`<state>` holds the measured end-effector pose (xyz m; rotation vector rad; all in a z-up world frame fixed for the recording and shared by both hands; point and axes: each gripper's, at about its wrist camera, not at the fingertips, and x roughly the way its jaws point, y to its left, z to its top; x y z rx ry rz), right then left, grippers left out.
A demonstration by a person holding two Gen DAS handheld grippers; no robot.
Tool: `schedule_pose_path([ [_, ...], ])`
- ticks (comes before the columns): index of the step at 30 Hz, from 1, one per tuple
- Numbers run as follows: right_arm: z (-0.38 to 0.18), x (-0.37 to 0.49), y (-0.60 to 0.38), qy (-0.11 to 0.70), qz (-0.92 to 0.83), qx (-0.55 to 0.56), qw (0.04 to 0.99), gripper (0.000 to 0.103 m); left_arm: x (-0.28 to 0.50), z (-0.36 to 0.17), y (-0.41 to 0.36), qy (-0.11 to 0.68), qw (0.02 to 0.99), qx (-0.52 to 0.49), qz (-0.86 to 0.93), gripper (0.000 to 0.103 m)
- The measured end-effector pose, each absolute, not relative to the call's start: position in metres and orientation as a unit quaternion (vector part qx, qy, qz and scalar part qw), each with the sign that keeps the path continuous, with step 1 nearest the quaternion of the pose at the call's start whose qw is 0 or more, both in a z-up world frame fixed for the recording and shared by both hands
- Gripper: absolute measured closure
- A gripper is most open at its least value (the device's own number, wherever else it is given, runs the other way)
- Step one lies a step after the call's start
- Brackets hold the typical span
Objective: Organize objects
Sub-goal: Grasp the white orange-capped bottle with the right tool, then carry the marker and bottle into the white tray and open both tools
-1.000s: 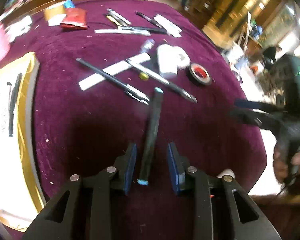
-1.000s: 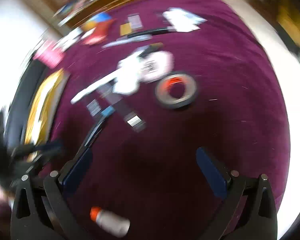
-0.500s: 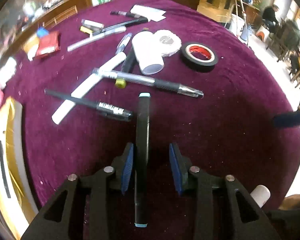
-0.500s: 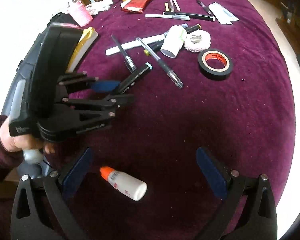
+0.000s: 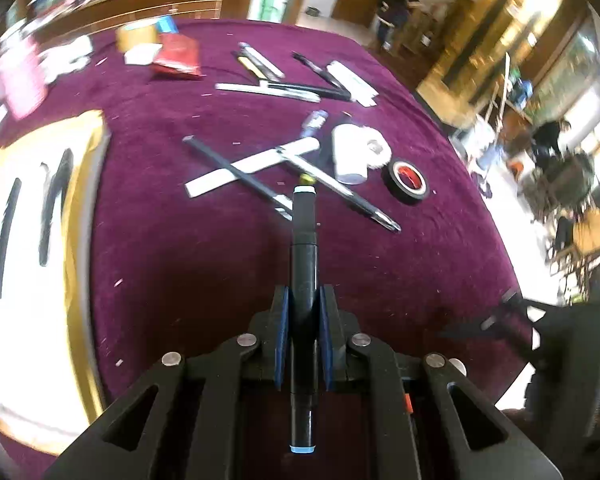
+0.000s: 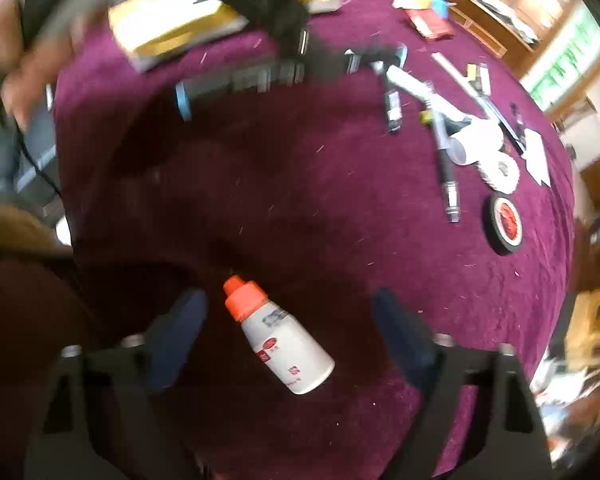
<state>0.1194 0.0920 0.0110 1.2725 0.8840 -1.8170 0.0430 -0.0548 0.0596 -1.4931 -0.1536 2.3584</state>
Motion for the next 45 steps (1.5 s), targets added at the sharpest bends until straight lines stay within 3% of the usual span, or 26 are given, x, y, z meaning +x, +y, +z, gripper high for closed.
schedule_pose_path([
  [3, 0.007, 0.112, 0.097, 0.317, -0.696, 0.523, 0.377, 0.077, 0.05, 0.065, -0.075, -0.072, 0.153, -0.518, 0.839, 0.092],
  [4, 0.008, 0.107, 0.1, 0.305, -0.695, 0.532, 0.376, 0.083, 0.051, 0.066, -0.082, -0.08, 0.149, -0.515, 0.84, 0.092],
  [13, 0.014, 0.058, 0.134, 0.129, -0.713, 0.602, 0.335, 0.083, 0.064, 0.082, -0.153, -0.135, 0.088, -0.485, 0.86, 0.092],
  [22, 0.048, 0.03, 0.117, -0.029, -0.712, 0.602, 0.361, 0.083, 0.062, 0.087, -0.237, -0.159, 0.025, -0.479, 0.863, 0.092],
  [30, 0.078, 0.015, 0.02, -0.098, -0.702, 0.582, 0.397, 0.083, 0.031, 0.075, -0.286, -0.132, 0.01, -0.497, 0.857, 0.092],
  [45, 0.046, -0.046, -0.141, -0.172, -0.689, 0.609, 0.353, 0.082, -0.049, 0.021, -0.34, -0.122, 0.003, -0.548, 0.827, 0.092],
])
